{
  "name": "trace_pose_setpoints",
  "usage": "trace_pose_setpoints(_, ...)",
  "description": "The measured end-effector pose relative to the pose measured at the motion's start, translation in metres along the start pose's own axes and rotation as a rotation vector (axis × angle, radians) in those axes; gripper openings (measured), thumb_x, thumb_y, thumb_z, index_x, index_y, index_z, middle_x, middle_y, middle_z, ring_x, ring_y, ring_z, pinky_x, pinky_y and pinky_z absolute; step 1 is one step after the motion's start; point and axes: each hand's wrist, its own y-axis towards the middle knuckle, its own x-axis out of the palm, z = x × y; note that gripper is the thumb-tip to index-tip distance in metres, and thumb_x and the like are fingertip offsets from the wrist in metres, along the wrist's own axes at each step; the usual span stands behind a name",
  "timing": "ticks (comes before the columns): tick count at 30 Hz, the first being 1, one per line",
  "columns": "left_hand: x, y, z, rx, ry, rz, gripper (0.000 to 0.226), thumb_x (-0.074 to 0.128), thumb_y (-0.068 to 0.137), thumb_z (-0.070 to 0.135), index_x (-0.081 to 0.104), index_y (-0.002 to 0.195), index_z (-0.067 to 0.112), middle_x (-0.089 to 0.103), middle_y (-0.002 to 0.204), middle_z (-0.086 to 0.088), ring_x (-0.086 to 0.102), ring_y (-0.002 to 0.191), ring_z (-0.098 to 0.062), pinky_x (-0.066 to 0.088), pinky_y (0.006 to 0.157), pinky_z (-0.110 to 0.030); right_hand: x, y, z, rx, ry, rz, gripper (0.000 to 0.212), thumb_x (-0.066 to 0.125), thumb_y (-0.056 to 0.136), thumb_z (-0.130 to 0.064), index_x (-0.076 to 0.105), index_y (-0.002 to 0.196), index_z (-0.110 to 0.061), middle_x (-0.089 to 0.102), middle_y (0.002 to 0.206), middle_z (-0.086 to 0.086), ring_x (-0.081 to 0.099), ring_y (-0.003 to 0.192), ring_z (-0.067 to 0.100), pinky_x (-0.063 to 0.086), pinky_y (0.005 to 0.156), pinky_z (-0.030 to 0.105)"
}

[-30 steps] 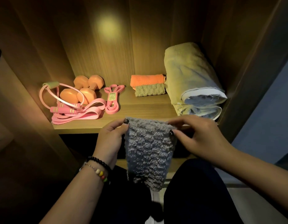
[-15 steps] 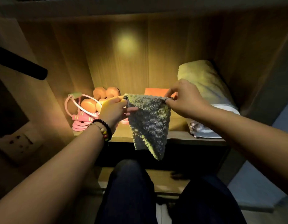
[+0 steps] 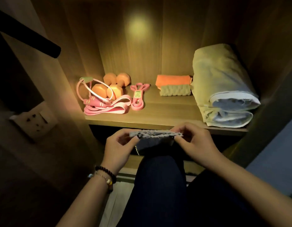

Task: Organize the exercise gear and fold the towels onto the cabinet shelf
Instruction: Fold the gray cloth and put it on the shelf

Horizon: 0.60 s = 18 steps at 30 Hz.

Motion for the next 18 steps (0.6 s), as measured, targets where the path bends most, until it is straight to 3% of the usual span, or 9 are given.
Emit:
trace_pose_setpoints(3, 0.005, -0.026, -0.019, 0.032, 0.043, 0.001, 0.018, 0.065, 0.087, 0.004, 0.07, 0.083, 0.02, 0.071, 0.082, 0.006, 0.065, 0.077, -0.003, 0.053, 0.07, -0.019, 0.005, -0.032, 0.009, -0.082, 0.032, 0.054, 0.019, 0.07, 0.08, 0.0, 0.065, 0.085, -0.018, 0.067, 0.097, -0.012, 0.063, 0.095, 0.002, 0.05, 0.081, 0.016)
trace_pose_setpoints(7, 0.01, -0.054, -0.034, 0.009, -0.001, 0.043, 0.008, 0.069, 0.087, 0.021, 0.073, 0.082, 0.016, 0.071, 0.084, -0.007, 0.066, 0.081, -0.025, 0.053, 0.071, -0.038, 0.008, -0.062, 0.017, -0.206, -0.019, 0.056, 0.01, 0.065, 0.081, -0.004, 0.061, 0.086, -0.012, 0.064, 0.101, -0.008, 0.06, 0.102, 0.001, 0.046, 0.085, 0.014)
trace_pose_setpoints(10, 0.008, -0.069, -0.039, 0.013, -0.049, 0.081, 0.025, 0.073, 0.078, 0.038, 0.075, 0.082, 0.013, 0.072, 0.085, -0.006, 0.066, 0.084, -0.021, 0.053, 0.074, -0.031, 0.009, -0.079, 0.019, -0.209, -0.025, -0.043, 0.008, 0.06, 0.085, -0.012, 0.057, 0.089, -0.018, 0.058, 0.097, -0.012, 0.059, 0.093, 0.006, 0.045, 0.075, 0.013)
trace_pose_setpoints(14, 0.01, -0.083, -0.042, -0.041, -0.117, 0.115, 0.011, 0.072, 0.082, 0.016, 0.073, 0.073, 0.009, 0.07, 0.076, -0.004, 0.062, 0.073, -0.01, 0.048, 0.067, -0.02, 0.013, -0.09, 0.018, -0.15, -0.002, -0.131, 0.005, 0.053, 0.09, -0.022, 0.051, 0.092, -0.026, 0.051, 0.09, -0.012, 0.053, 0.079, 0.011, 0.038, 0.064, 0.015)
trace_pose_setpoints(18, 0.014, -0.085, -0.045, -0.057, -0.086, 0.161, 0.016, 0.067, 0.083, -0.002, 0.071, 0.08, 0.014, 0.07, 0.073, -0.003, 0.059, 0.065, -0.006, 0.047, 0.06, -0.015, 0.023, -0.09, 0.021, -0.054, 0.126, -0.099, 0.01, 0.058, 0.09, -0.024, 0.052, 0.089, -0.033, 0.056, 0.084, -0.012, 0.053, 0.069, 0.008, 0.037, 0.06, 0.012)
